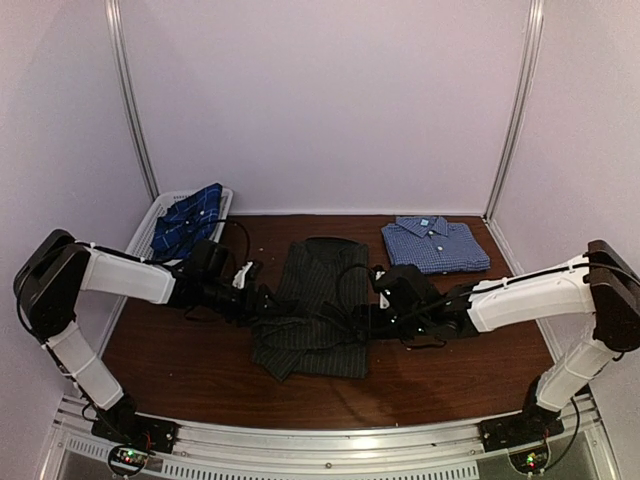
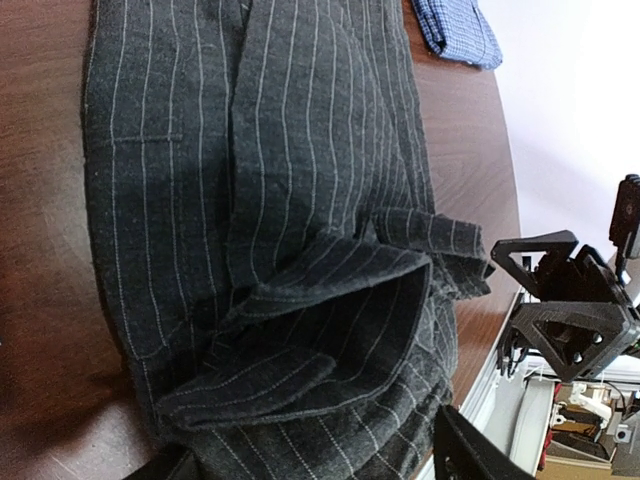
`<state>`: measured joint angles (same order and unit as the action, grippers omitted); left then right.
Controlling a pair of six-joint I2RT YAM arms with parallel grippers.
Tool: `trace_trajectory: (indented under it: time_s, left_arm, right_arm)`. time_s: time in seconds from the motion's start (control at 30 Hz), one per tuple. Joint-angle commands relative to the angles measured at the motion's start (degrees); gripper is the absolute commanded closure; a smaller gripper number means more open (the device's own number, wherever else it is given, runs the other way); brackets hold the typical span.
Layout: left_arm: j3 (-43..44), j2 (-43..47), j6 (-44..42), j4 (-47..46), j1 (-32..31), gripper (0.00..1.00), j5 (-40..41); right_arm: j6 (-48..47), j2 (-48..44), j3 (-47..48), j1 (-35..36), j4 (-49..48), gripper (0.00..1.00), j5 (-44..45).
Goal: Fold and stack the long sleeve shirts
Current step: Smooth out the 2/3-rectangle-folded shirt at the center of the board.
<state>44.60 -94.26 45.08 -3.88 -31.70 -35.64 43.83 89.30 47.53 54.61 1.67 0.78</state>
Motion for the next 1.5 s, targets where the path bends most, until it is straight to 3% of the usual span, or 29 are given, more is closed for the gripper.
trace_trajectory:
  time_s: [0.0,0.23,0.43,0.53,0.7,0.77,0.87,1.03,1.3,1.47]
  left_arm:
    - [0.82,-1.54,-2.11,-0.31,0.41,0.31,-2.03]
    - [2.54,-2.99,-2.11,-0.33,0.42,0.44,-2.24]
    - [5.03,-5.81,-2.59,0.26,0.37,0.55,-1.79]
    - [5.82,-7.01,-2.72,0.35,0.41,0.54,-1.40]
    - [6.71,-7.93,-3.04,0.92,0.41,0.40,-0.05]
    - [7.26,-7.92,-3.29,1.71,0.41,0.35,0.56]
    - [7.20,-7.19,-3.75,2.58,0.41,0.25,1.49]
    - [6.40,-4.28,-5.19,3.61,0.41,0.13,2.43]
    - [2.70,-0.45,-7.16,5.16,0.41,0.06,1.37]
    - [2.25,-0.36,-6.81,4.57,0.41,0.06,-0.34]
  right_arm:
    - [-4.35,2.58,2.02,1.86,3.97,0.28,3.72]
    - [-4.77,6.70,6.19,2.17,6.74,0.49,5.66]
    - [-4.72,9.18,11.69,1.33,9.81,0.81,6.63]
    - [-3.87,9.21,13.30,-0.74,9.15,0.95,4.52]
    - [-1.68,10.65,15.30,-5.23,7.29,0.97,2.38]
    - [-0.36,11.84,15.21,-7.35,5.92,0.97,-0.05]
    - [1.11,13.04,14.66,-9.16,3.28,0.88,-0.64]
    - [1.03,13.32,15.64,-9.49,2.95,0.65,-3.15]
    - [-3.78,8.19,15.49,-4.54,8.77,0.34,4.57]
    - [-6.62,6.64,16.33,2.18,11.96,0.26,10.34]
